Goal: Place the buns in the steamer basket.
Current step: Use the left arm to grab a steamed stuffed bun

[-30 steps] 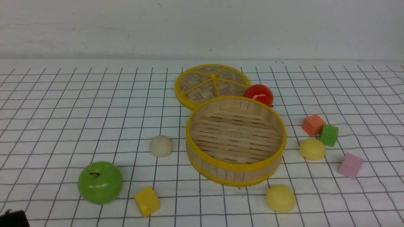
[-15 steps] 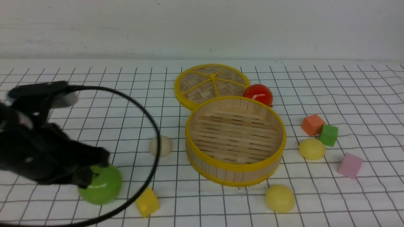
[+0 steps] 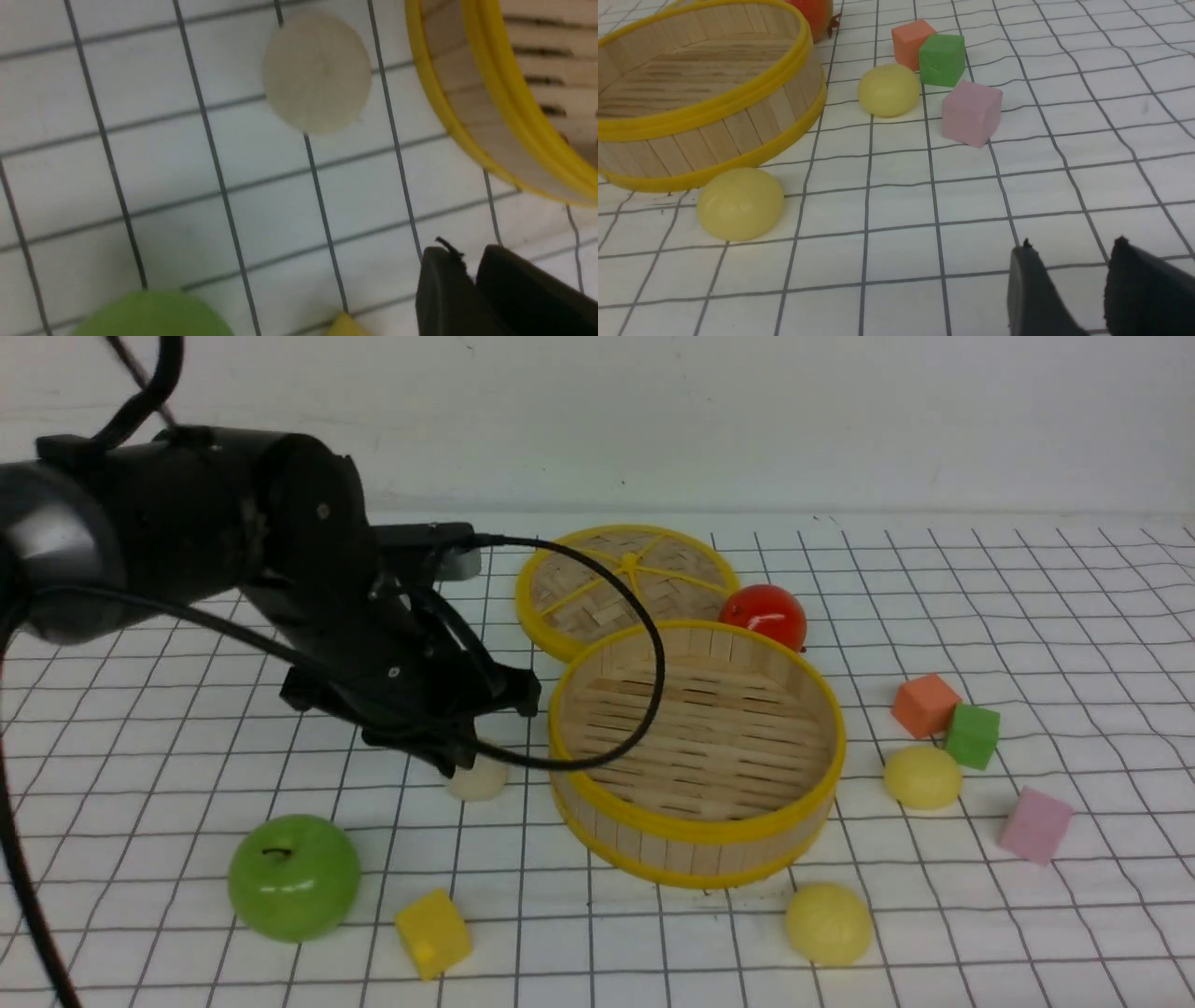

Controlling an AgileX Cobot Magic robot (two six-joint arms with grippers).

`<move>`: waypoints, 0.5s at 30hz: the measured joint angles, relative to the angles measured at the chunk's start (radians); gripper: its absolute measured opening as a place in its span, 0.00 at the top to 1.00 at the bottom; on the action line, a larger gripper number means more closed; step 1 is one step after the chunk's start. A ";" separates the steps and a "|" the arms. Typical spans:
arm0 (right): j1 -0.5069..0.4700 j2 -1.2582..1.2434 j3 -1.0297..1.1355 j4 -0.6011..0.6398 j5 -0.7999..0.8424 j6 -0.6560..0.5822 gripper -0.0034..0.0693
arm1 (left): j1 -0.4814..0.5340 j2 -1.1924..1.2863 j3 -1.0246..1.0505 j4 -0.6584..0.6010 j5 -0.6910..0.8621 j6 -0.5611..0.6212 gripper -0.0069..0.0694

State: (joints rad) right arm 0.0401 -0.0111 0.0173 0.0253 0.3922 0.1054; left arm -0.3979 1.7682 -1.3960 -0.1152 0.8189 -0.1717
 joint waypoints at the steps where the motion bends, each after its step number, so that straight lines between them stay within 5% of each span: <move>1: 0.000 0.000 0.000 0.000 0.000 0.000 0.62 | 0.006 0.016 -0.014 0.001 -0.003 0.009 0.69; 7: 0.000 0.000 0.000 0.000 0.000 0.000 0.62 | 0.025 0.119 -0.091 0.025 -0.010 0.033 0.47; 15: 0.000 0.000 0.000 0.000 0.000 0.000 0.62 | 0.037 0.217 -0.129 0.046 -0.064 0.036 0.48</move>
State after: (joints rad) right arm 0.0401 -0.0111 0.0173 0.0253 0.3922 0.1054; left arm -0.3614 1.9852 -1.5248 -0.0688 0.7551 -0.1353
